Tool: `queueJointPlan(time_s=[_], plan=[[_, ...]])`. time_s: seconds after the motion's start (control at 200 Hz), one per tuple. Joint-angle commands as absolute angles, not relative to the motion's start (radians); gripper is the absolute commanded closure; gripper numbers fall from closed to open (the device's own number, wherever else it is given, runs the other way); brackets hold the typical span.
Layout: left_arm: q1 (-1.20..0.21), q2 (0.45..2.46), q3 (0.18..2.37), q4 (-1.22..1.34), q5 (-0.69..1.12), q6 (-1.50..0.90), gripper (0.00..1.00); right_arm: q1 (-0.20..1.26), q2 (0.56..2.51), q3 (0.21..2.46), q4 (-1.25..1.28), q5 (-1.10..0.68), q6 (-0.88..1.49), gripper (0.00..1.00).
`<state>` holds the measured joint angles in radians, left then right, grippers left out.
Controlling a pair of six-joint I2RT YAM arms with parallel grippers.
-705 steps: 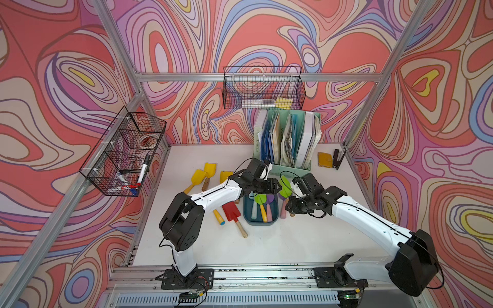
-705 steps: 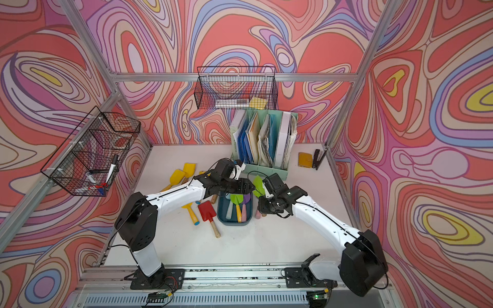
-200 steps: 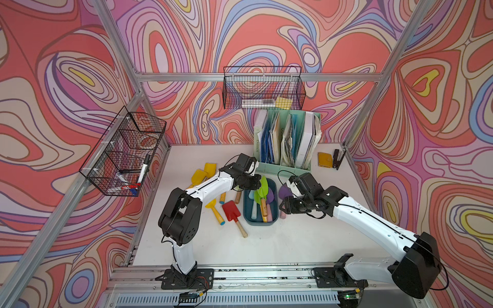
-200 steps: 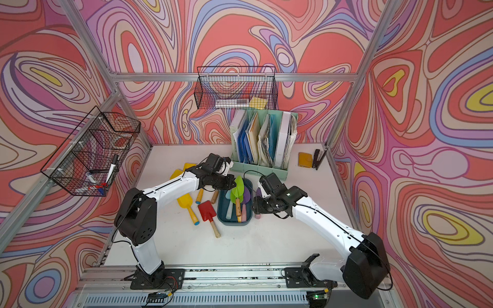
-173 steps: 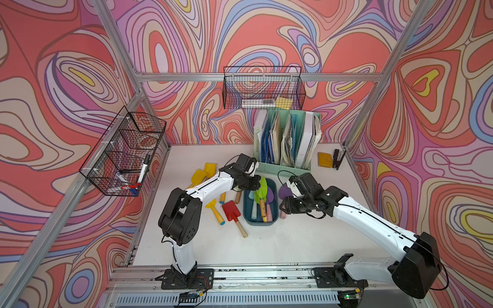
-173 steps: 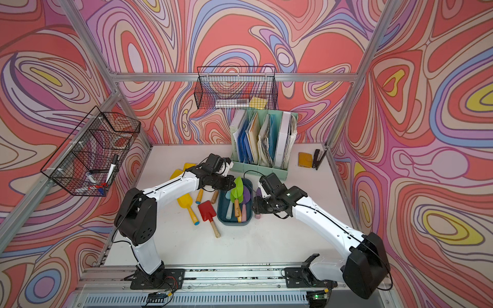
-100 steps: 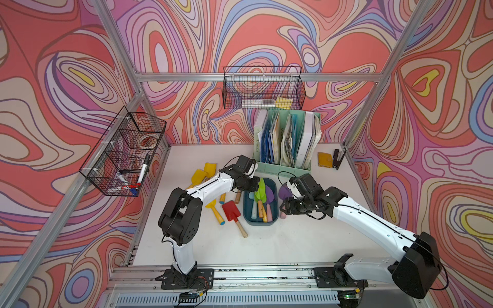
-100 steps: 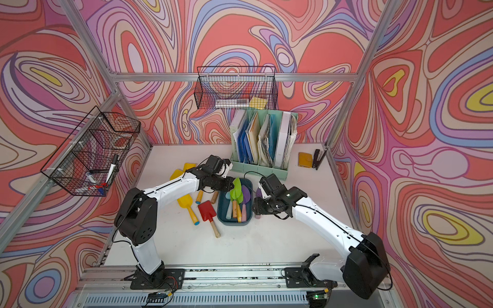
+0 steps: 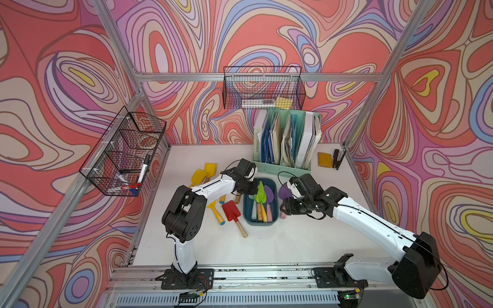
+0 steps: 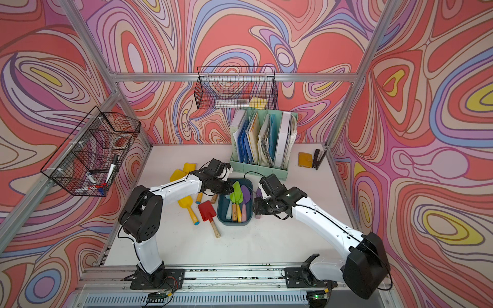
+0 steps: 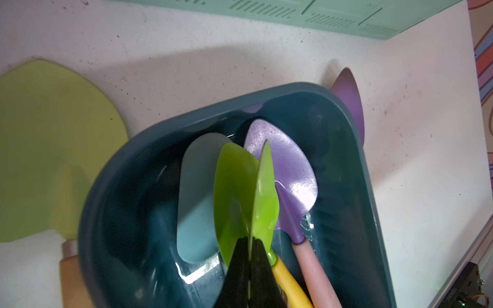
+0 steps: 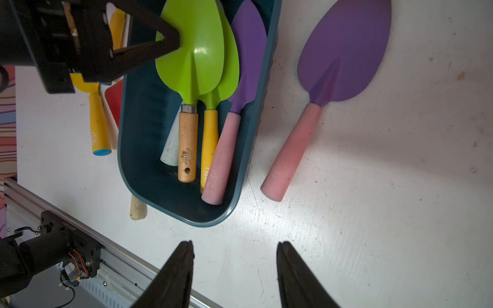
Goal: Put the shovel into the storage box
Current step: Place the shovel in the storage box.
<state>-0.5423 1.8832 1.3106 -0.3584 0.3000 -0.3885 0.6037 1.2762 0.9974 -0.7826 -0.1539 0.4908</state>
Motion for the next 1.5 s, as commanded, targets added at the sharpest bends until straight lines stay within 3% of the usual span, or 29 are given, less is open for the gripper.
queueJointPlan(time_s=[0.0, 0.32, 0.436, 0.516, 0.756, 1.067, 1.497], plan=[[-0.541, 1.908, 1.304, -0.343, 0.305, -0.378, 1.0, 0.607, 1.279, 0.991, -0.788, -0.146, 0.492, 0.48], [-0.541, 1.944, 1.314, -0.349, 0.298, -0.385, 1.0, 0.608, 1.284, 0.99, -0.784, -0.147, 0.491, 0.48], [-0.542, 1.955, 1.319, -0.359, 0.292, -0.387, 0.81, 0.609, 1.282, 0.986, -0.782, -0.146, 0.491, 0.48], [-0.541, 1.96, 1.321, -0.364, 0.289, -0.388, 0.74, 0.608, 1.282, 0.983, -0.781, -0.147, 0.492, 0.48], [-0.545, 1.959, 1.33, -0.376, 0.281, -0.394, 0.65, 0.608, 1.28, 0.98, -0.78, -0.147, 0.492, 0.48], [-0.574, 1.933, 1.375, -0.433, 0.241, -0.393, 0.45, 0.607, 1.292, 0.979, -0.79, -0.112, 0.511, 0.48], [-0.609, 1.86, 1.425, -0.476, 0.212, -0.407, 0.43, 0.607, 1.376, 0.991, -0.787, -0.005, 0.619, 0.48]])
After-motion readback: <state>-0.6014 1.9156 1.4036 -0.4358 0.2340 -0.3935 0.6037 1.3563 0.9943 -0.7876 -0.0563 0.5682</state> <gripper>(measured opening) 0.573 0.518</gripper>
